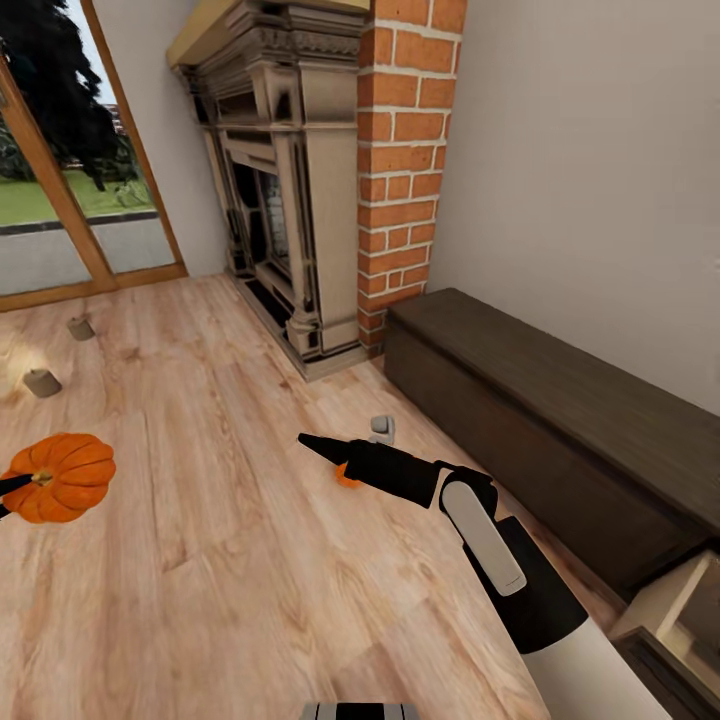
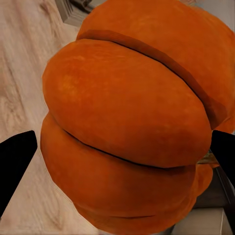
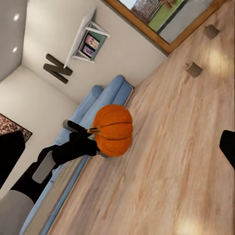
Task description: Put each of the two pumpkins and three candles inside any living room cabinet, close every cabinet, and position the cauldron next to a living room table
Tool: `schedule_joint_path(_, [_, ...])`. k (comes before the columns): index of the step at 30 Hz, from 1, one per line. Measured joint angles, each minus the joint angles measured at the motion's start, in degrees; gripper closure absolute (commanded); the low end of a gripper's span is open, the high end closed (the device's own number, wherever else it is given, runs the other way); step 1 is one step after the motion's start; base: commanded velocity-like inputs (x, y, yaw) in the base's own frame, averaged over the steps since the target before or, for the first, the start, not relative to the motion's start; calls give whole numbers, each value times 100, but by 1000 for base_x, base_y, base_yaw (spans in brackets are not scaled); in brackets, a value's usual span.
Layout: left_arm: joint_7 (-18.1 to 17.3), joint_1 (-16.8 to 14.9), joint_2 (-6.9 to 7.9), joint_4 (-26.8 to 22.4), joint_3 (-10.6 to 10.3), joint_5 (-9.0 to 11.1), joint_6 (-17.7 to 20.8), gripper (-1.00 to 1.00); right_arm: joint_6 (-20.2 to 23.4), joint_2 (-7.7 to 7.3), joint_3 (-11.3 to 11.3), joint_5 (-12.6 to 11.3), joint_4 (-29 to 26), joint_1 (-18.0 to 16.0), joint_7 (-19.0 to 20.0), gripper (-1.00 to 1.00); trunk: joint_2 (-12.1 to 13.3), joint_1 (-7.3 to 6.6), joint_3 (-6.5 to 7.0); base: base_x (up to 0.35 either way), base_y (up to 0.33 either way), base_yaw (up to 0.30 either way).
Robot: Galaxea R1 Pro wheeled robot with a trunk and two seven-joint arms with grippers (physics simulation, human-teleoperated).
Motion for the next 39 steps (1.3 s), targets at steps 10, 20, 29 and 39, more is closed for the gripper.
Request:
schedule_joint_path(10, [0,0,0,0,1,0,0,100,0,1,0,0,7,0,11,-100,0,-1,0,233,240,-275])
schedule_joint_path(20, [1,2,1,0,2,-1,-1,100,-27,1,7,1,6,-1,5,-100,0,0,0,187,251,-153])
schedule_joint_path(29, [-1,2,1,0,2,8,-1,100,-10,5,8,6,-62,-1,-13,-100,0,0,0,139,266,-3])
schedule_joint_path(39, [-2,3,0,3,3,8,-1,100,-33,2,10,2,-1,-2,18,-100,0,-1,0,230,84,0])
